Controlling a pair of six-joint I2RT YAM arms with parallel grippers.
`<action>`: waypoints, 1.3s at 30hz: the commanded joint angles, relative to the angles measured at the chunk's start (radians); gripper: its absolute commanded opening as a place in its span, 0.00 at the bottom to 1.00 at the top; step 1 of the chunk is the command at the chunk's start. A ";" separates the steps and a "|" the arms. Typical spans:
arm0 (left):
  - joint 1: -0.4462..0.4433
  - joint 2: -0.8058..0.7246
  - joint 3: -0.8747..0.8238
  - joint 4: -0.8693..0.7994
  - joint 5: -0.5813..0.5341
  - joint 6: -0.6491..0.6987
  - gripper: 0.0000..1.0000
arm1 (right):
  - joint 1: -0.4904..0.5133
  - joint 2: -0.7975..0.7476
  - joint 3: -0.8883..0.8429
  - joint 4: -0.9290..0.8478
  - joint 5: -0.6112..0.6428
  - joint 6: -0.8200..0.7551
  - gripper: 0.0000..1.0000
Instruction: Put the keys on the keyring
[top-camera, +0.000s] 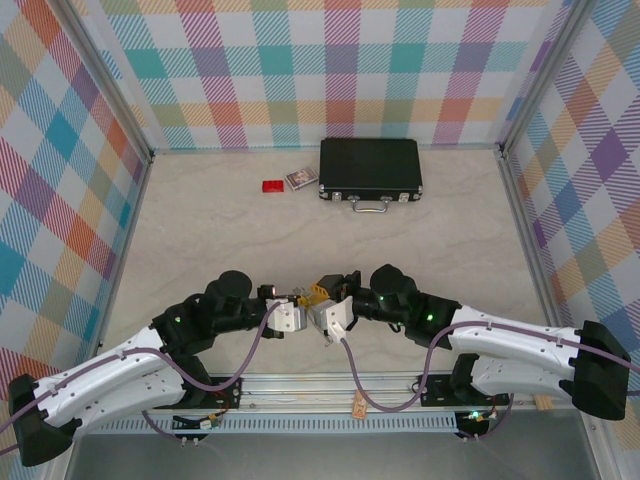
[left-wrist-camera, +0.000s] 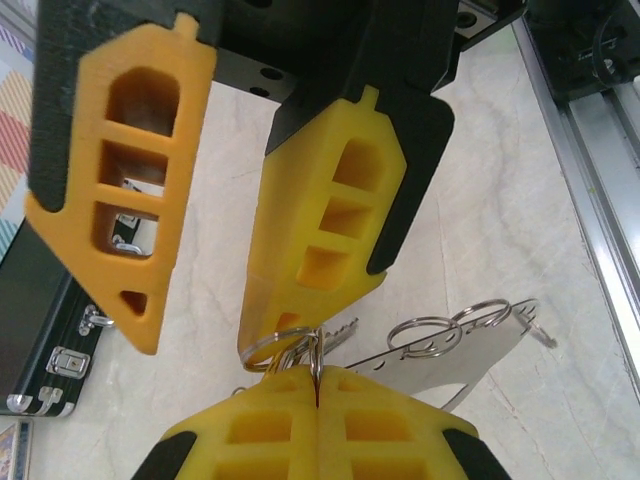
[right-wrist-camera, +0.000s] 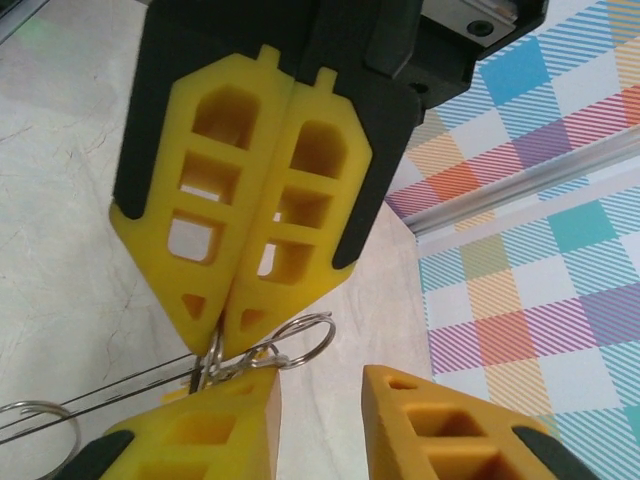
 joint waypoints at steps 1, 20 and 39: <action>-0.016 -0.002 -0.008 0.102 0.037 -0.023 0.00 | 0.004 -0.001 0.026 0.034 0.005 0.029 0.26; -0.017 0.117 -0.021 0.509 0.057 -0.304 0.00 | 0.003 -0.097 0.098 -0.049 0.178 0.182 0.33; -0.024 0.221 -0.089 0.852 0.044 -0.496 0.00 | -0.175 -0.286 0.234 -0.320 0.281 0.625 0.37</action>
